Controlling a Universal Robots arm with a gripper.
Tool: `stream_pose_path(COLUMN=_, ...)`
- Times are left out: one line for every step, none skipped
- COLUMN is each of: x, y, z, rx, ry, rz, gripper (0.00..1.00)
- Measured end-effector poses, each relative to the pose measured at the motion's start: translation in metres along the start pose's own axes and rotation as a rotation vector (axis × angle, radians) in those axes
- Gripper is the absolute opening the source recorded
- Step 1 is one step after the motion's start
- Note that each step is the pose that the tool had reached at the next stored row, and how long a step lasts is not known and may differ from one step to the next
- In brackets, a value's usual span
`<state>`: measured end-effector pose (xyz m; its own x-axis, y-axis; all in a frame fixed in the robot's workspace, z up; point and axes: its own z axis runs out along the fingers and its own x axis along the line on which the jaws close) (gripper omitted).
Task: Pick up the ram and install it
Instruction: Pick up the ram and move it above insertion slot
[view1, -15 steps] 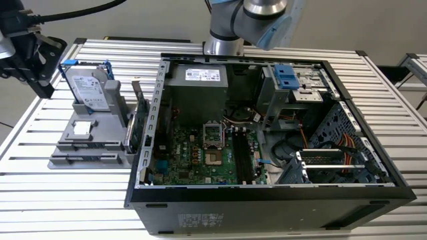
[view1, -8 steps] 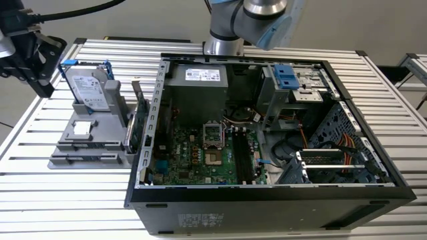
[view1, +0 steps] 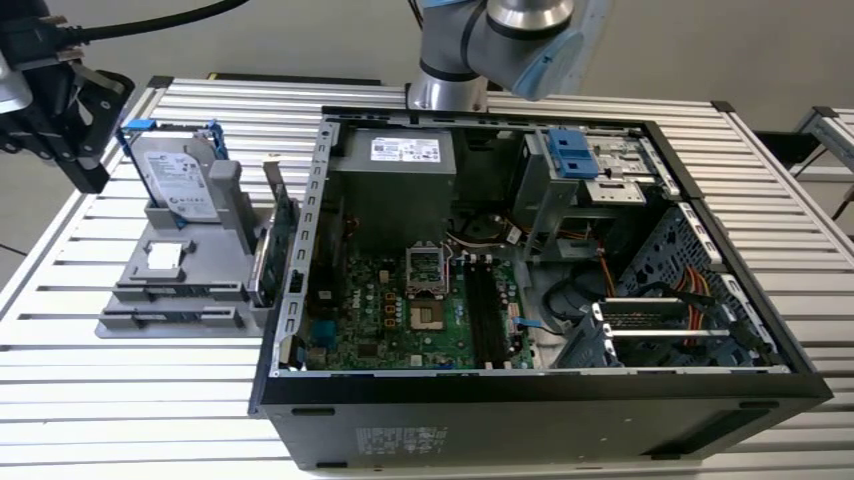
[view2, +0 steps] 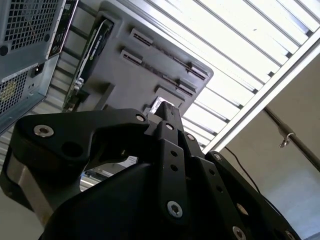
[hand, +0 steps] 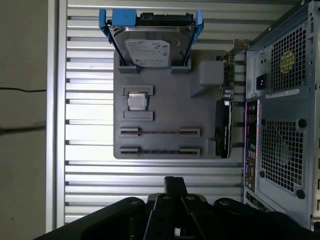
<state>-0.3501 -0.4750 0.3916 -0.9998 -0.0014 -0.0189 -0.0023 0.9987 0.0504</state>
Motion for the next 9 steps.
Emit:
stream_pose_path(x=0.0, y=0.0, z=0.0, rx=0.0, ry=0.0, rz=0.0, gripper=0.0)
stream_pose_path(x=0.0, y=0.0, z=0.0, rx=0.0, ry=0.0, rz=0.0, gripper=0.0)
stream_pose_path(x=0.0, y=0.0001, z=0.0, rx=0.0, ry=0.0, rz=0.0, gripper=0.0)
stream_pose_path(x=0.0, y=0.0001, z=0.0, rx=0.0, ry=0.0, rz=0.0, gripper=0.0)
stream_pose_path(x=0.0, y=0.0001, z=0.0001, rx=-0.0001, ry=-0.0001, rz=0.0, gripper=0.0)
stream_pose_path(x=0.0, y=0.0001, z=0.0, rx=0.0, ry=0.0, rz=0.0, gripper=0.0)
stream_pose_path(x=0.0, y=0.0001, z=0.0, rx=0.0, ry=0.0, rz=0.0, gripper=0.0)
stream_pose_path(x=0.0, y=0.0001, z=0.0, rx=0.0, ry=0.0, rz=0.0, gripper=0.0)
stream_pose_path(x=0.0, y=0.0001, z=0.0, rx=0.0, ry=0.0001, rz=-0.001, gripper=0.0)
